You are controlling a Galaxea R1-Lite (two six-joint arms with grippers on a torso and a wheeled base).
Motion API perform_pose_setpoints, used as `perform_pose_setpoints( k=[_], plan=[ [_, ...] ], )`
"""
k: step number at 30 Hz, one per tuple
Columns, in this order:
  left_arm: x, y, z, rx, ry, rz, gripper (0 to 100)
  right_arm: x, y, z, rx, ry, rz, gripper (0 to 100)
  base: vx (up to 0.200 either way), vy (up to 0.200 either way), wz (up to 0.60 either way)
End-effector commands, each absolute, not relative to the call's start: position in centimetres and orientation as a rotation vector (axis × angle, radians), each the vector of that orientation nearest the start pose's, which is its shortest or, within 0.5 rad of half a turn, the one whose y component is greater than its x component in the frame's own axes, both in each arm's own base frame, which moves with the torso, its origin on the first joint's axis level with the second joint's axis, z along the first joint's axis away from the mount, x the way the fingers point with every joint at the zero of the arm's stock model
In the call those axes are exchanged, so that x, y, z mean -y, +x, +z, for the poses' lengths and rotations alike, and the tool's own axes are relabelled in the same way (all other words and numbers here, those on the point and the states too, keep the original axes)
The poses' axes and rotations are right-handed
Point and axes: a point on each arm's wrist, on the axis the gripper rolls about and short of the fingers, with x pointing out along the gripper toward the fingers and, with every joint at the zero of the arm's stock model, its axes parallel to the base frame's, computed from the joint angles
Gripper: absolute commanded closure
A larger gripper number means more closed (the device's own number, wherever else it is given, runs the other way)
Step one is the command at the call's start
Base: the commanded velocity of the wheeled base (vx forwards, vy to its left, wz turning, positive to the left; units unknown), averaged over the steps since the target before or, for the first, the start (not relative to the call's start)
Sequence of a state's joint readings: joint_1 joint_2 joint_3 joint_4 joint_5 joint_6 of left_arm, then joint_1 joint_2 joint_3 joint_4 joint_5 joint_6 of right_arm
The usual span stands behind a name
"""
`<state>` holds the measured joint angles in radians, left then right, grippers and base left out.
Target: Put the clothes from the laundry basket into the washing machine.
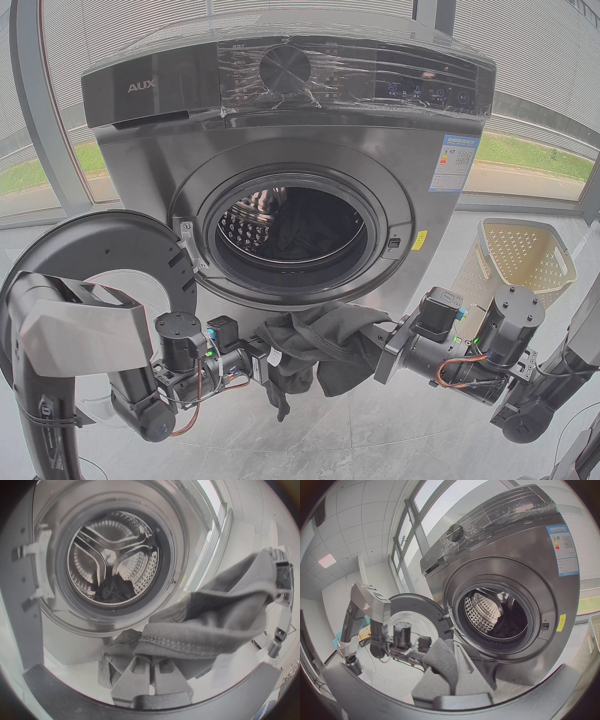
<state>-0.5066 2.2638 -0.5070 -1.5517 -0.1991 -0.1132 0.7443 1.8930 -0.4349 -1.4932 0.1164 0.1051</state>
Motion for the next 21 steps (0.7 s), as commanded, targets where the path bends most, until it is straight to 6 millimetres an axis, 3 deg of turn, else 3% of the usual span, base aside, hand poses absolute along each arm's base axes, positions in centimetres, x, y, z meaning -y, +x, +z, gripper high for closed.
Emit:
perform_pose_setpoints(
  k=[1,9,15,21],
  plan=[
    [14.5,25.9,7.7,-0.143,-0.092,-0.691,100,-18.7,22.3,11.9,-0.024,0.110,0.815,100,0.000,0.000,0.00],
    [12.6,24.3,10.5,-0.062,-0.098,-0.671,100,-17.3,23.3,12.2,-0.012,0.191,0.775,100,0.000,0.000,0.00],
    [11.4,24.1,12.2,0.006,-0.100,-0.636,100,-16.3,25.0,9.9,-0.088,0.184,0.703,100,0.000,0.000,0.00],
    [11.5,23.7,12.1,-0.008,-0.100,-0.650,100,-16.0,26.1,9.1,-0.104,0.184,0.680,100,0.000,0.000,0.00]
  ],
)
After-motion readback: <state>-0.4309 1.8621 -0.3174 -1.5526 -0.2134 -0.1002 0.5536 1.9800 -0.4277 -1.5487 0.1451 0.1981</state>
